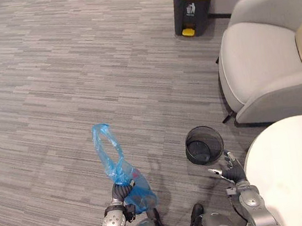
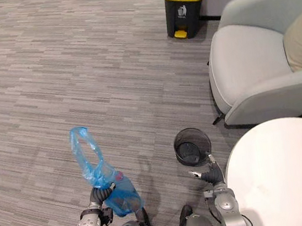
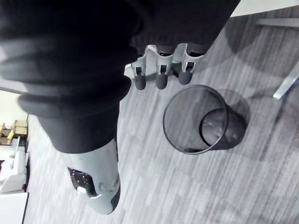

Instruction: Gather rubbish on tea table into small bin, then transfer packed bag to large trash can.

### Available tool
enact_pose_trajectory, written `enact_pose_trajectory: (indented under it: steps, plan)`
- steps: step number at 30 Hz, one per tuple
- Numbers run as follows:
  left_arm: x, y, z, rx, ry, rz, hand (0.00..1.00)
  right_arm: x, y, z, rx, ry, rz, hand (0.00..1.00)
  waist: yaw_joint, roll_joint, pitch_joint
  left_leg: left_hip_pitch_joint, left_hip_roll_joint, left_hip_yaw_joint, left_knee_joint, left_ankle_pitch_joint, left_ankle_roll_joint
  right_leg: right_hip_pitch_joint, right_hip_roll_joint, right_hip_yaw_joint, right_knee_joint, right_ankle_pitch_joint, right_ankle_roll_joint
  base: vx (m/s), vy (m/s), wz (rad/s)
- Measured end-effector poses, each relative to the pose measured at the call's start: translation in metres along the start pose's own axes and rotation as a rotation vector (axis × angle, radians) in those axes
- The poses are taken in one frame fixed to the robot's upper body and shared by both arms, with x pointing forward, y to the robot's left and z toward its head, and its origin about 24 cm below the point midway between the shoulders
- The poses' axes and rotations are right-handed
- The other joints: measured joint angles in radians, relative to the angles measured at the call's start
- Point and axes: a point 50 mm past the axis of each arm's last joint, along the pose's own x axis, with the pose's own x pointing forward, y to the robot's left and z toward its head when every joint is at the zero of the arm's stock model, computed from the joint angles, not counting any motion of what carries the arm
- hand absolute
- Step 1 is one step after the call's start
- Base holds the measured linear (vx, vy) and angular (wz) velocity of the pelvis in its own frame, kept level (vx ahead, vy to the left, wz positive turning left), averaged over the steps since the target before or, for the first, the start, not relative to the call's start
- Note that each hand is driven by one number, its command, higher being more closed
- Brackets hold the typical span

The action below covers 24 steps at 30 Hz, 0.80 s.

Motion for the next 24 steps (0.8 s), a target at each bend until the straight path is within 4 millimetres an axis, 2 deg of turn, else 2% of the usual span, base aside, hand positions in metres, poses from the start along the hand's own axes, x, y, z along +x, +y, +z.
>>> enact_pose_trajectory:
  steps: [3,5,11,12,14,16,17,18,19,20,21,22,24]
  plan:
    - [-0.005,0.007,-0.008,0.022,0.024,0.009,1.0,-0.001,-0.002,-0.003,0.001,0.011,-0.005,0.0,-0.001,-0.005,-0.013,0.015,-0.021,0.006,-0.009,0.001,0.001,0.022,-0.01,0.006,-0.036,0.028,0.018,-0.02,0.123,-0.03]
    - [-0.006,0.01,-0.008,0.033,0.026,0.011,1.0,-0.002,-0.002,-0.009,-0.002,0.038,-0.004,0.0,0.0,-0.004,-0.014,0.021,-0.034,0.008,-0.029,0.011,0.018,0.02,-0.018,0.009,-0.038,0.036,0.026,-0.06,0.088,0.0]
    - [-0.007,0.011,-0.011,0.032,0.035,0.015,1.0,-0.003,-0.002,-0.014,-0.007,0.07,-0.001,0.0,0.0,-0.005,-0.014,0.011,-0.048,0.001,-0.025,0.011,0.041,0.005,-0.038,0.007,-0.018,0.028,0.041,-0.07,0.06,0.04]
    - [-0.007,0.012,-0.01,0.03,0.034,0.02,1.0,-0.002,-0.002,-0.015,-0.008,0.074,-0.001,0.0,-0.003,-0.007,-0.014,-0.018,-0.058,-0.001,0.013,-0.014,0.058,-0.025,-0.058,0.006,0.031,-0.006,0.061,-0.04,0.073,0.12]
    - [-0.007,0.013,-0.01,0.03,0.034,0.021,1.0,-0.003,-0.002,-0.018,-0.009,0.091,-0.001,0.0,-0.009,-0.013,-0.011,-0.047,-0.065,-0.009,0.06,-0.05,0.068,-0.051,-0.091,0.0,0.105,-0.049,0.074,0.0,0.102,0.28]
    - [-0.008,0.013,-0.012,0.032,0.038,0.024,1.0,-0.005,-0.001,-0.021,-0.01,0.11,0.007,0.0,-0.008,-0.035,-0.001,-0.067,-0.081,-0.032,0.132,-0.11,0.081,-0.062,-0.145,-0.002,0.217,-0.097,0.088,0.04,0.08,0.32]
    - [-0.01,0.014,-0.014,0.031,0.046,0.025,1.0,-0.005,-0.001,-0.021,-0.01,0.113,0.011,0.0,-0.008,-0.04,-0.003,-0.067,-0.087,-0.033,0.143,-0.122,0.085,-0.069,-0.155,0.005,0.25,-0.101,0.086,0.07,0.055,0.17]
    - [-0.013,0.013,-0.017,0.029,0.057,0.024,1.0,-0.005,-0.001,-0.023,-0.013,0.118,0.017,0.0,-0.007,-0.045,-0.002,-0.062,-0.098,-0.037,0.154,-0.141,0.094,-0.097,-0.175,0.057,0.326,-0.092,0.076,0.12,0.1,0.17]
    - [-0.015,0.014,-0.019,0.03,0.065,0.026,1.0,-0.006,0.0,-0.023,-0.011,0.119,0.021,0.0,-0.011,-0.045,-0.001,-0.053,-0.105,-0.053,0.156,-0.152,0.104,-0.14,-0.179,0.14,0.42,-0.063,0.047,0.16,0.128,0.25]
    - [-0.015,0.014,-0.019,0.031,0.067,0.027,1.0,-0.007,0.0,-0.024,-0.011,0.123,0.022,0.0,-0.013,-0.041,0.002,-0.033,-0.107,-0.072,0.155,-0.159,0.113,-0.187,-0.178,0.186,0.51,-0.035,0.025,0.22,0.133,0.33]
    - [-0.015,0.015,-0.018,0.033,0.065,0.027,1.0,-0.008,0.0,-0.026,-0.01,0.129,0.023,0.0,-0.014,-0.038,0.004,-0.026,-0.104,-0.086,0.155,-0.164,0.116,-0.211,-0.163,0.22,0.541,-0.051,0.038,0.25,0.081,0.39]
    - [-0.013,0.015,-0.016,0.034,0.057,0.028,1.0,-0.011,0.0,-0.03,-0.01,0.143,0.024,0.0,-0.014,-0.033,0.008,-0.019,-0.096,-0.108,0.153,-0.176,0.119,-0.239,-0.123,0.249,0.535,-0.097,0.054,0.3,0.051,0.46]
    - [-0.013,0.02,-0.016,0.035,0.058,0.045,1.0,-0.012,0.0,-0.031,-0.01,0.149,0.022,0.0,-0.018,-0.043,0.012,0.007,-0.095,-0.129,0.137,-0.188,0.116,-0.28,-0.074,0.258,0.471,-0.116,0.049,0.25,-0.002,0.37]
